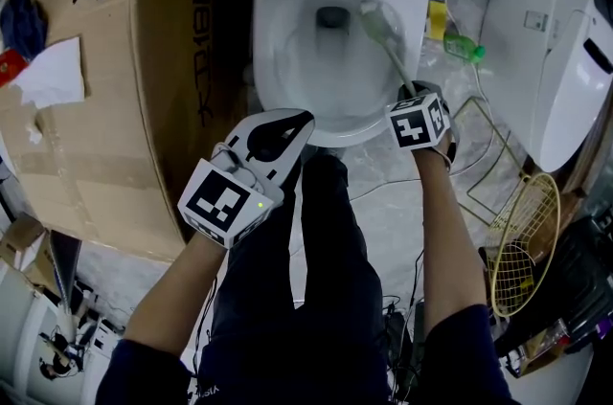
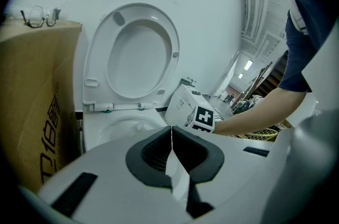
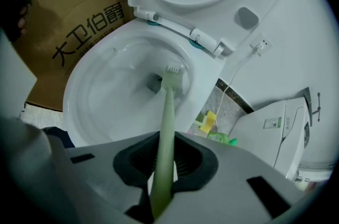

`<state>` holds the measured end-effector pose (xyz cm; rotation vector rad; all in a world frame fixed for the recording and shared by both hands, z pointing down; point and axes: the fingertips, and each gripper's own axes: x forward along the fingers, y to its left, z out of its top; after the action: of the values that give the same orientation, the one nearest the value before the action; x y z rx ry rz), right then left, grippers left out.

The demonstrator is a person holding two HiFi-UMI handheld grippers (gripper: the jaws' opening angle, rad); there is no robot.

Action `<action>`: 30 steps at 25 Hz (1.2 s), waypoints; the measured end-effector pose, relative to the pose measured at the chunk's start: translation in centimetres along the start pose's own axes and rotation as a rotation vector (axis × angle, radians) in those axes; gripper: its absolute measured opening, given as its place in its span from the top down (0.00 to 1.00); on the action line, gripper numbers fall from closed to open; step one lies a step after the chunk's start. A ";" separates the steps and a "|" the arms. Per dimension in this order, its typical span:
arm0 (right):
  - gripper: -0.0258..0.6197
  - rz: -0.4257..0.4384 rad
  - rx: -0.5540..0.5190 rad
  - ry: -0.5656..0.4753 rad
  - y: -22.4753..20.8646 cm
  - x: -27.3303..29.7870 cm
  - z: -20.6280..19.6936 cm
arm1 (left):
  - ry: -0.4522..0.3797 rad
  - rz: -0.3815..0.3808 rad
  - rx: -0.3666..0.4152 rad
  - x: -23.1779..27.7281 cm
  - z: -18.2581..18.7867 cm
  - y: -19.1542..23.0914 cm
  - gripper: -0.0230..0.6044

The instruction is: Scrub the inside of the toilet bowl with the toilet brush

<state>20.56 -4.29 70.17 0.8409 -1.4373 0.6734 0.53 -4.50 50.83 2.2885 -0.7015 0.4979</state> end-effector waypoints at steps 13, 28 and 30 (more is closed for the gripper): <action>0.88 0.027 0.029 -0.007 0.8 -0.3 -2.0 | 0.010 -0.012 0.010 0.6 -0.4 -1.2 0.91; 0.88 0.076 0.063 -0.144 3.8 -5.2 -1.7 | 0.034 0.005 0.087 0.1 0.3 -1.6 0.91; 0.88 0.074 0.064 -0.161 4.0 -6.4 -1.9 | 0.034 0.006 0.105 -0.1 0.9 -1.9 0.91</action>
<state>18.05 0.05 64.30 0.9119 -1.6053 0.7239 1.77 -3.89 49.20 2.3701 -0.6808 0.5872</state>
